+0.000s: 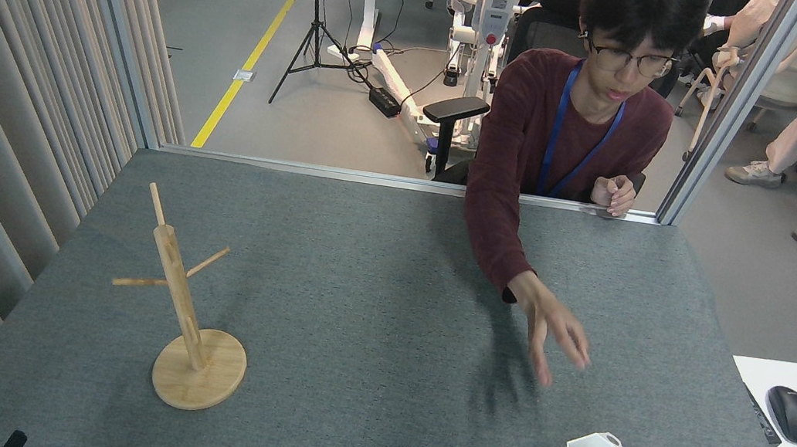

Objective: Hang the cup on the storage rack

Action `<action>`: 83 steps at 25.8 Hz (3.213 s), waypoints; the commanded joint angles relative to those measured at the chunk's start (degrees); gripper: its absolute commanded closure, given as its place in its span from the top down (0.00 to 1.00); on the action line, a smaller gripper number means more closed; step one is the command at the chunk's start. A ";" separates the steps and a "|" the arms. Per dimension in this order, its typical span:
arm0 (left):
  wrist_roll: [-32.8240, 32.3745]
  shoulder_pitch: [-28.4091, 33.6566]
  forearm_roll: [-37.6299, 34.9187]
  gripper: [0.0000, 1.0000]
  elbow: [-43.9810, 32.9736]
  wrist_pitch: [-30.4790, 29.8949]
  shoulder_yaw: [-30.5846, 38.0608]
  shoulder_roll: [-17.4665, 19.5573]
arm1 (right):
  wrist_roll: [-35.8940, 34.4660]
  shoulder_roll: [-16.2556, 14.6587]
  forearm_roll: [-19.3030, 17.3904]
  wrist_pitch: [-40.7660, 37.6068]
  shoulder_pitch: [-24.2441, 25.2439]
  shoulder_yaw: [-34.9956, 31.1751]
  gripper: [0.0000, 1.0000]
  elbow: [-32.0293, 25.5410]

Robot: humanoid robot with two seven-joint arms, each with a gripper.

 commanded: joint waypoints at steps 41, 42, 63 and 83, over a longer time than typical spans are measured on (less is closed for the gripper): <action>0.06 -0.35 -0.28 1.00 0.85 0.35 -1.24 -0.18 | 0.99 -0.79 0.52 0.10 -15.21 0.47 0.29 11.34; 0.06 -0.78 -0.90 1.00 0.85 -0.09 -2.12 -0.35 | 1.08 -0.79 0.43 0.10 -15.29 0.47 0.29 8.79; -0.73 -11.16 -16.54 1.00 3.31 -5.63 -26.12 -0.70 | 2.75 8.61 20.91 3.53 -13.63 32.55 0.30 -1.67; -0.65 -12.83 -16.45 1.00 1.20 -8.44 -26.29 -1.85 | 1.60 8.88 25.22 5.11 -13.71 39.58 0.30 2.20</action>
